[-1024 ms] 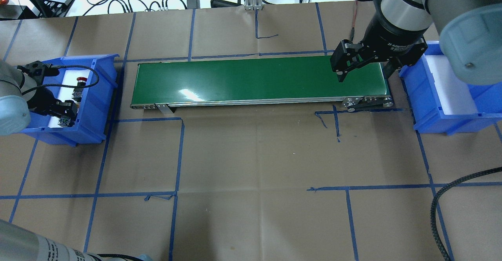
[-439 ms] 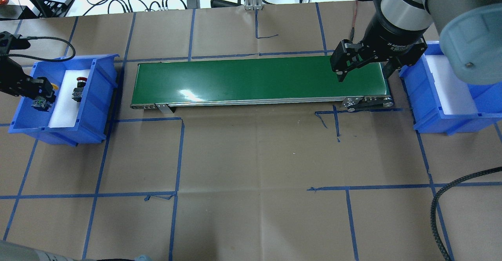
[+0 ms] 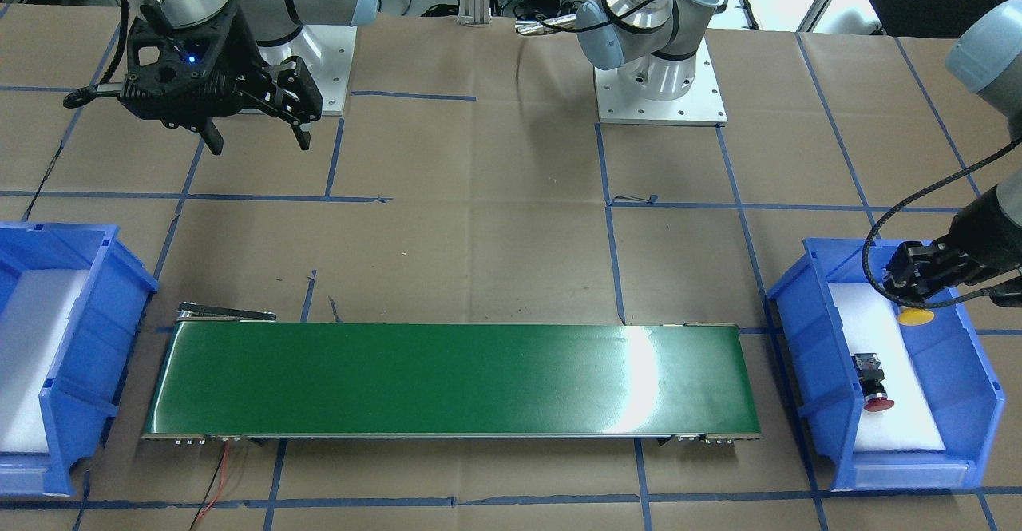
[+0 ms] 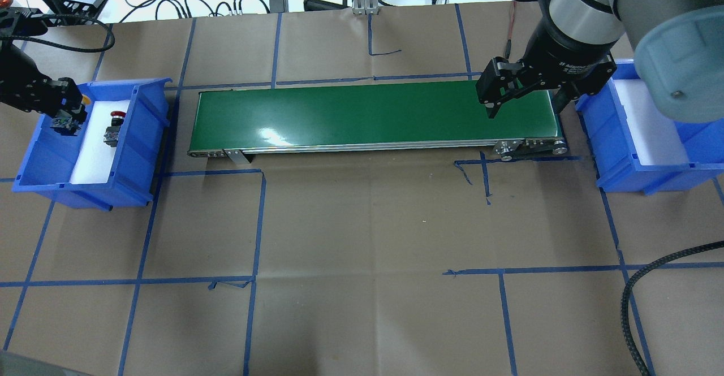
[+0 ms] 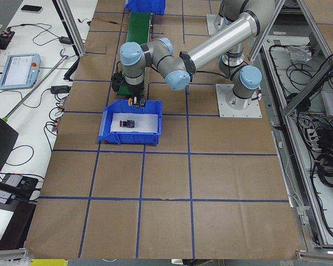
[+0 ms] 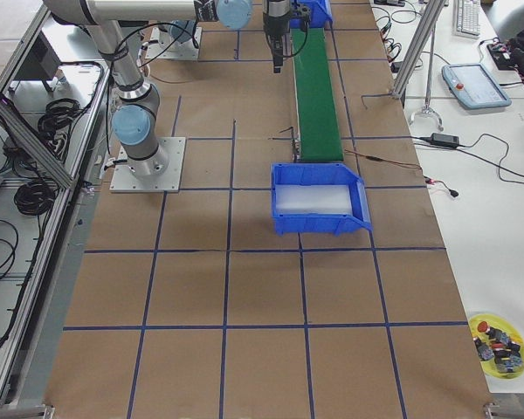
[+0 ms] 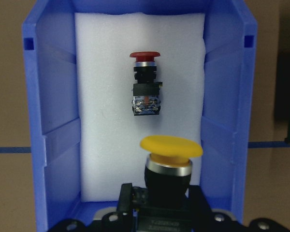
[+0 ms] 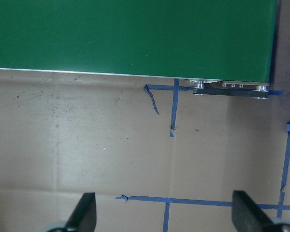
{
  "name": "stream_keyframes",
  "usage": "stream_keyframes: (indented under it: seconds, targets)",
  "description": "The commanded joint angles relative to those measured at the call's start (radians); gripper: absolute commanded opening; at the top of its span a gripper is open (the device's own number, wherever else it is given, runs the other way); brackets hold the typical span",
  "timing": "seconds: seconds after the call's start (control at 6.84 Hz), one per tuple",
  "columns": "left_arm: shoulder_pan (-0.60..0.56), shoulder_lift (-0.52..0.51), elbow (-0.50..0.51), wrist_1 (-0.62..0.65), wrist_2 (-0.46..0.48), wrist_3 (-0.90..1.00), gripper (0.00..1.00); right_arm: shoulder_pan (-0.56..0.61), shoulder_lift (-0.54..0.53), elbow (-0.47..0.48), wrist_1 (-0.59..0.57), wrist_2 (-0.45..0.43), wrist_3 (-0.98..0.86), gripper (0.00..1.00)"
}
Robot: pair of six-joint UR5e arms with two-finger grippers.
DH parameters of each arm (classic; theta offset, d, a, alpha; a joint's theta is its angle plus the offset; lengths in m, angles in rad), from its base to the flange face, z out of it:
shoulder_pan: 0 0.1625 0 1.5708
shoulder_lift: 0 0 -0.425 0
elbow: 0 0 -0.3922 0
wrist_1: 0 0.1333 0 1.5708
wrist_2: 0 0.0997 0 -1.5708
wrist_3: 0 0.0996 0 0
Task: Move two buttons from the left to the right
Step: 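Close the left gripper on the yellow button and lift it, then carry the yellow button to the conveyor's near end and lower it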
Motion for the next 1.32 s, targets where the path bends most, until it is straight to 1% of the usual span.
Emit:
stream_keyframes:
  seconds: [0.0,0.44,0.58,0.73,0.88,1.02,1.17]
  targets:
    - [-0.132,0.005,0.006,0.011,0.004,-0.171,0.05,0.000,0.001,0.000,0.000,0.000,0.001,1.00]
    - [-0.354,-0.004,0.007,0.040,0.004,-0.472,0.05,0.000,0.001,0.000,0.000,0.000,0.000,1.00]
    - [-0.415,-0.009,0.004,0.058,0.005,-0.520,0.05,0.000,0.001,0.000,0.000,0.000,0.001,1.00]
    - [-0.443,-0.024,-0.005,0.074,0.004,-0.543,0.05,0.000,0.001,0.000,0.000,0.000,0.001,1.00]
    - [-0.474,-0.053,-0.025,0.150,0.007,-0.584,0.05,0.000,-0.001,0.000,0.000,0.000,0.001,1.00]
    - [-0.503,-0.076,-0.040,0.166,0.008,-0.597,0.05,0.000,-0.001,0.000,0.000,0.000,0.001,1.00]
    - [-0.506,-0.112,-0.043,0.189,0.005,-0.599,0.05,0.000,-0.001,0.000,0.000,0.000,0.001,1.00]
